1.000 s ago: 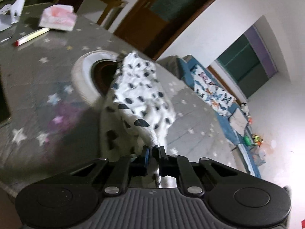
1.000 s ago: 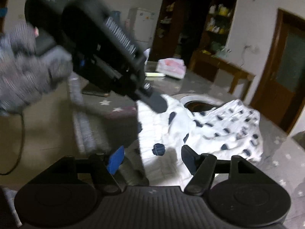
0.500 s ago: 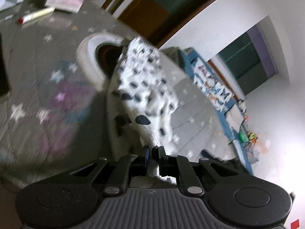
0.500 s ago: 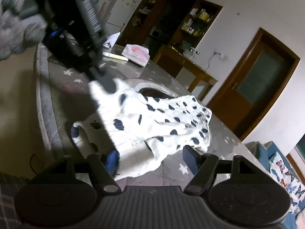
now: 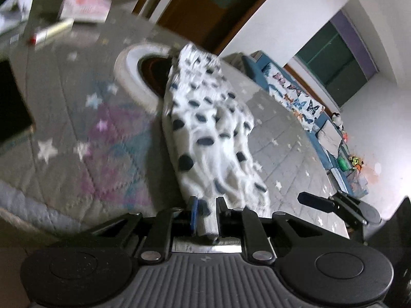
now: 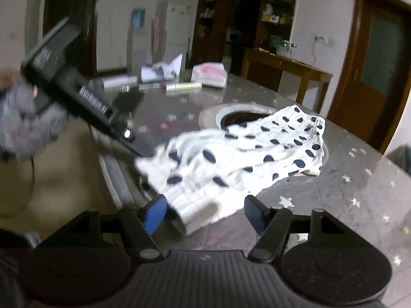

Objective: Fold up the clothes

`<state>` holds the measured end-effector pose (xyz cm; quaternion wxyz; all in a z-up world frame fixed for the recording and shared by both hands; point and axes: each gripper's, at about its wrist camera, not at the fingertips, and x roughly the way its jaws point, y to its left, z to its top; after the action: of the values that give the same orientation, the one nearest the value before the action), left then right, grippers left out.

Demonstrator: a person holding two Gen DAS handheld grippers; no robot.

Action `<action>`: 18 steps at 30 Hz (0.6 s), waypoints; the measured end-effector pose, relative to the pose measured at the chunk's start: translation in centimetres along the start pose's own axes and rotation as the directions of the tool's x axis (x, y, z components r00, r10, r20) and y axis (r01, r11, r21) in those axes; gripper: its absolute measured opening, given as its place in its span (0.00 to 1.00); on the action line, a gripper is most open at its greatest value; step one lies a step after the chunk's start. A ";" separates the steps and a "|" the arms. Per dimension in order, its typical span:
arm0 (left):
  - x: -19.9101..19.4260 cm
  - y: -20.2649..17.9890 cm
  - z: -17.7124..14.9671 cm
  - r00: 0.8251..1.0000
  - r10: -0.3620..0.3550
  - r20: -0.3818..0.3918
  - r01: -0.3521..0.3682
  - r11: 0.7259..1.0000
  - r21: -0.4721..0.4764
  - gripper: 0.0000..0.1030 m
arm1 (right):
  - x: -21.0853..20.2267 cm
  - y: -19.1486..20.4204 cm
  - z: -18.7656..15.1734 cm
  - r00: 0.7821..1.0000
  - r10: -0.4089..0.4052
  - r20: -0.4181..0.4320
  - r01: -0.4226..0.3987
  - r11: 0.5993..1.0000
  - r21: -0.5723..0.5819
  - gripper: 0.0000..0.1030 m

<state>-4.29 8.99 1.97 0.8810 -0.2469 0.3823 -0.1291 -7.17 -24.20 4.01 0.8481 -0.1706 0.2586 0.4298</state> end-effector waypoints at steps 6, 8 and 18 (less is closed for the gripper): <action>-0.7 -2.7 1.0 0.997 -0.037 0.072 0.029 0.993 0.114 0.16 | 1.1 -2.7 1.4 0.998 0.043 0.044 -0.049 0.988 0.146 0.57; 0.3 -3.2 1.5 0.997 -0.048 0.068 0.039 0.991 0.128 0.16 | 2.3 -3.5 1.9 0.998 0.042 0.045 -0.048 0.986 0.159 0.53; 6.2 -1.4 2.6 0.999 -0.014 -0.033 0.018 0.993 0.114 0.15 | 8.7 -7.3 3.3 0.999 0.038 -0.010 -0.034 0.976 0.217 0.43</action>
<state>1.70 6.07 0.46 0.8864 -0.1971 0.3864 -0.1616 4.06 -21.08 2.09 0.8519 -0.0756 0.3130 0.4131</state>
